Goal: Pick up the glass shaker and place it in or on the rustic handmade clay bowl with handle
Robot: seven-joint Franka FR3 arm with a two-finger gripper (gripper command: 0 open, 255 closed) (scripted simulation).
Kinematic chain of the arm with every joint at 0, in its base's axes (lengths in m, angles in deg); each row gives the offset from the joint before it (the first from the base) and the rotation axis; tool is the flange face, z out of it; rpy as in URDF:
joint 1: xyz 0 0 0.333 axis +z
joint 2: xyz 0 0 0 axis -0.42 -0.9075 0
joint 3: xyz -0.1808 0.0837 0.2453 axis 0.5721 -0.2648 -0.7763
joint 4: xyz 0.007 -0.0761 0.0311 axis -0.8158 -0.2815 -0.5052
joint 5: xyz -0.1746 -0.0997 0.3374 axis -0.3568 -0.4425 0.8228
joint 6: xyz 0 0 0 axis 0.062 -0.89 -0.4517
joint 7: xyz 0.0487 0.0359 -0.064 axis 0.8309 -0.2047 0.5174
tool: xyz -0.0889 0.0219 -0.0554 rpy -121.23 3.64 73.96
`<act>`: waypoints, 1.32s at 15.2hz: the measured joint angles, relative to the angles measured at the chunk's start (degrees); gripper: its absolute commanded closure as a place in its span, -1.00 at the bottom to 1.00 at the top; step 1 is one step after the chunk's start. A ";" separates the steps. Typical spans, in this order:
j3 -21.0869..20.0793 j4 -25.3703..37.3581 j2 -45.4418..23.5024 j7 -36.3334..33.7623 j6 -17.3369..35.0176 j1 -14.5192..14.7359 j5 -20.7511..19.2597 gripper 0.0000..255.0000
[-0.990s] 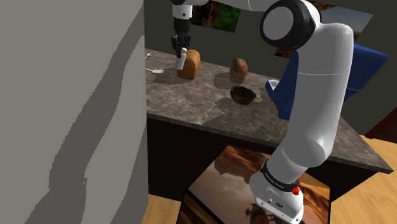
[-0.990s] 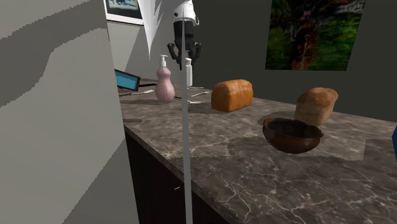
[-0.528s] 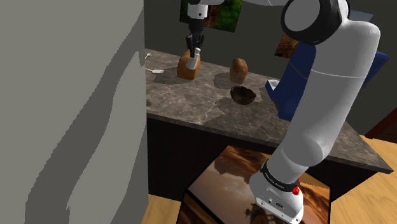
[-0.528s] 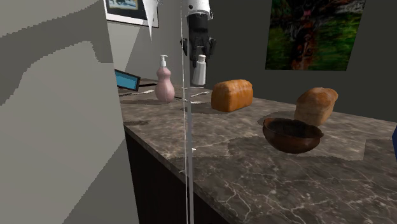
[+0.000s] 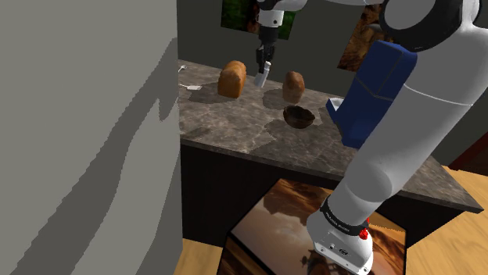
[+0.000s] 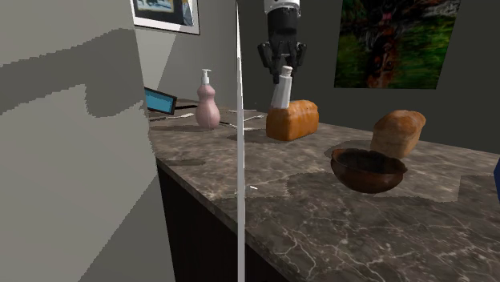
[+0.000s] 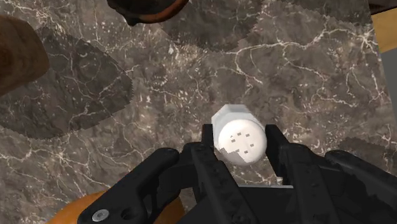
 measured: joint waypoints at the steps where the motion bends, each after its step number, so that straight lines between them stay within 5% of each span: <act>1: 0.59 -1.13 1.19 1.19 0.03 -0.64 -0.22 1.00; 15: 9.28 -12.00 11.76 16.67 2.08 -8.54 -3.87 1.00; 20: 10.19 -14.89 12.05 17.84 4.82 -9.22 -4.24 1.00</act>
